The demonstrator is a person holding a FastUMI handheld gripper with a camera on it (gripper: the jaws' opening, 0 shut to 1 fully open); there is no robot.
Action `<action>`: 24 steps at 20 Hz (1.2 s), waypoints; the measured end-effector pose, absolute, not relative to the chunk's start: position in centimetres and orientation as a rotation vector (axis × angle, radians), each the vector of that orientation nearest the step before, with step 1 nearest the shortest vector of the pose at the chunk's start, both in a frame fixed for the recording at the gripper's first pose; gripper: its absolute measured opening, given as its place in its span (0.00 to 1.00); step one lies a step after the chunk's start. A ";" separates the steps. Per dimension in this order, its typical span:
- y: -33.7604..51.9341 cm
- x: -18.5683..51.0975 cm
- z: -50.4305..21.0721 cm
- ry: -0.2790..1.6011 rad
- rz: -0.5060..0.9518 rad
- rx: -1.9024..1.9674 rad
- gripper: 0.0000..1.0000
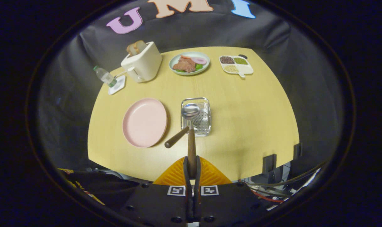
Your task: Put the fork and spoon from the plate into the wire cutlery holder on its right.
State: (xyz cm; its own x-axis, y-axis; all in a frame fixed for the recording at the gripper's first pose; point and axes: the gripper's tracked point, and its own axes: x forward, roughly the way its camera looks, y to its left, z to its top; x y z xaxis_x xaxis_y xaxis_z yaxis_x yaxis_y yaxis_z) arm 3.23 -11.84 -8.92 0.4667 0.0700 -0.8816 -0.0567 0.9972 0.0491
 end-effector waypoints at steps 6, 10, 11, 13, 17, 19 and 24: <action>-12.4 5.1 -10.5 1.240 0.092 -0.017 0.04; -12.1 5.9 -11.2 1.292 0.104 -0.055 0.06; -11.8 6.2 -11.2 1.290 0.112 -0.045 0.09; -11.4 6.9 -10.5 1.268 0.115 -0.011 0.12; -11.3 8.0 -9.3 1.183 0.106 0.047 0.59; -11.6 8.3 -8.8 1.130 0.090 0.073 0.87; -10.2 9.1 -6.0 0.948 0.120 0.214 1.00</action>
State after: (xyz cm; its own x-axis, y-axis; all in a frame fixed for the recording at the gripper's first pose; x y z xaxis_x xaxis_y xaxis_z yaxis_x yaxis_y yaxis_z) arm 9.15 -10.17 -6.04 0.5787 0.1950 -0.7918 -0.0082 0.9723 0.2335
